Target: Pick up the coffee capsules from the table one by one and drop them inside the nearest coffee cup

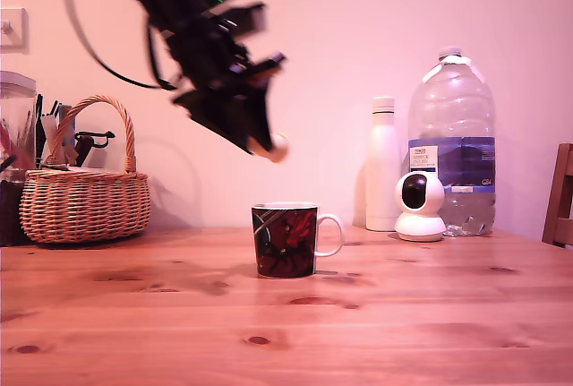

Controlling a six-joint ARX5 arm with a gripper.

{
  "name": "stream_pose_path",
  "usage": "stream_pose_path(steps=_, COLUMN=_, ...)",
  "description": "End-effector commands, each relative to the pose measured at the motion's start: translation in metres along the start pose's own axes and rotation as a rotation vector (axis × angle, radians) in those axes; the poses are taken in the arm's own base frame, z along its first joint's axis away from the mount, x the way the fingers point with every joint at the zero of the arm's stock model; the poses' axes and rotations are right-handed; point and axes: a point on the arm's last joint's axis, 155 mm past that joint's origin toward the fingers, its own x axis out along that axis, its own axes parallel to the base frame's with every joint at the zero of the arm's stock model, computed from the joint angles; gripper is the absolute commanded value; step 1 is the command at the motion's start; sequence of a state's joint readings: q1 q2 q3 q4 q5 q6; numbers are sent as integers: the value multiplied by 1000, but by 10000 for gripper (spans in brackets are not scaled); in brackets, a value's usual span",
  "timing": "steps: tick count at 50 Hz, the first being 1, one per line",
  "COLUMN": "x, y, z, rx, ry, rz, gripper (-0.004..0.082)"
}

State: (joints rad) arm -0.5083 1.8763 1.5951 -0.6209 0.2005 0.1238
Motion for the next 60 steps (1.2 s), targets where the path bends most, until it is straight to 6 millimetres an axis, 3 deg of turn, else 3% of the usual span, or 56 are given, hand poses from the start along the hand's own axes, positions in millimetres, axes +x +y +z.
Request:
stream_pose_path(steps=1, x=6, y=-5, z=-12, rx=12, ry=16, rz=-9, gripper=201)
stream_pose_path(steps=34, x=12, y=-29, z=-8, rx=74, ry=-7, rz=-56, gripper=201)
stream_pose_path(steps=60, x=15, y=-22, z=-19, rx=87, ry=110, rz=-17, gripper=201)
